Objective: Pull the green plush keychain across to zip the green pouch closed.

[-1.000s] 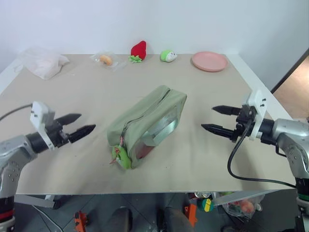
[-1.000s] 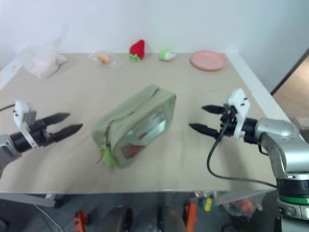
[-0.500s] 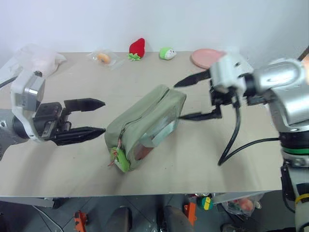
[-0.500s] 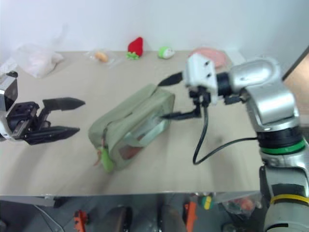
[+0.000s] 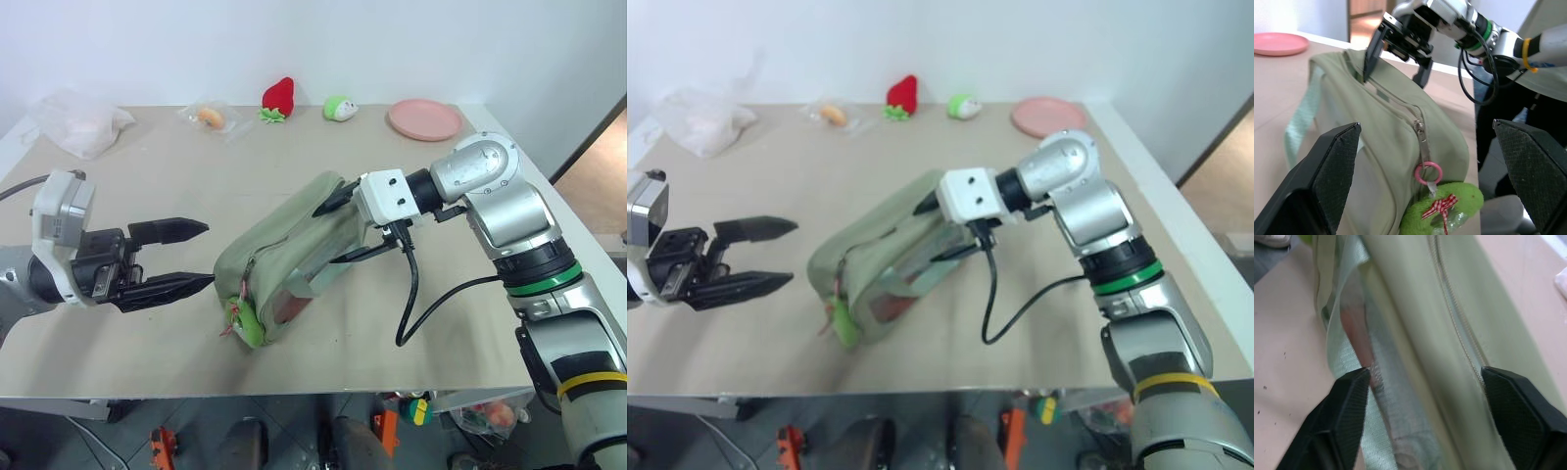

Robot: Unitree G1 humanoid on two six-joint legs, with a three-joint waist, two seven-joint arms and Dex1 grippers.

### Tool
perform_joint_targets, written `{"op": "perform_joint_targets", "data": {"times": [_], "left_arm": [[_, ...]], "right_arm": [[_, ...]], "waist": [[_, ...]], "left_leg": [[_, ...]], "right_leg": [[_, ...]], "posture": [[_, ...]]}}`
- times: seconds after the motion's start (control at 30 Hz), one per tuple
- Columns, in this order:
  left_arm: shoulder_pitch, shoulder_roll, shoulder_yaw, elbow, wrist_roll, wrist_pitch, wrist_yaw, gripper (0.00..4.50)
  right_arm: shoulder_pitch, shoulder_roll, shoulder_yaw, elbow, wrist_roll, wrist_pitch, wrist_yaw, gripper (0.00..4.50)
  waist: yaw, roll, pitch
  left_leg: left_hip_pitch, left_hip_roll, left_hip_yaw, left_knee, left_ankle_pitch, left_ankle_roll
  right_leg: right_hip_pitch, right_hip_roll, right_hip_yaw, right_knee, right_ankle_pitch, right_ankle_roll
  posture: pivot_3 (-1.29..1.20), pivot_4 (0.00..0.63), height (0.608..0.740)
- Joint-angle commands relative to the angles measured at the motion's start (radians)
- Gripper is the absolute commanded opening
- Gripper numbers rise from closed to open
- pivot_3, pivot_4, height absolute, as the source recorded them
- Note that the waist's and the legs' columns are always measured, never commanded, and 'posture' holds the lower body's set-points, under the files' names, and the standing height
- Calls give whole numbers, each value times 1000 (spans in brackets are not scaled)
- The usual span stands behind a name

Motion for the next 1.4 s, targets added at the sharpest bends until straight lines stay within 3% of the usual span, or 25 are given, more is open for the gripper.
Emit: {"op": "perform_joint_targets", "data": {"times": [0.03,0.47,0.77,1.07,1.4], "left_arm": [[15,-6,56,-37,-30,-20,24,4500],[13,-40,37,-30,-25,-51,62,4500],[0,-54,2,-10,-8,-65,59,4500],[-10,-65,-28,14,16,-81,46,4500],[-16,-82,-55,26,31,-97,43,4500]], "right_arm": [[-9,2,-3,18,-18,-35,26,3782],[-105,52,-2,188,-104,-127,-14,3782],[-184,55,-53,105,-14,-25,39,3782],[-112,33,-7,-12,-4,16,77,3782],[-85,12,0,41,-53,-8,52,3782]], "waist": [[0,0,0],[0,0,0],[0,0,0],[0,0,0],[0,0,0]], "left_leg": [[0,0,0,0,0,0],[1,0,0,0,1,-1],[1,0,1,0,1,-1],[1,1,0,0,1,-1],[1,1,1,0,1,-1]], "right_leg": [[0,0,0,0,0,0],[0,0,0,0,1,-1],[0,0,0,0,1,-2],[0,0,-1,1,2,-2],[0,0,-1,1,2,-2]], "posture": [[0,150,740],[0,150,740],[0,150,740],[0,150,740],[0,150,740]]}}
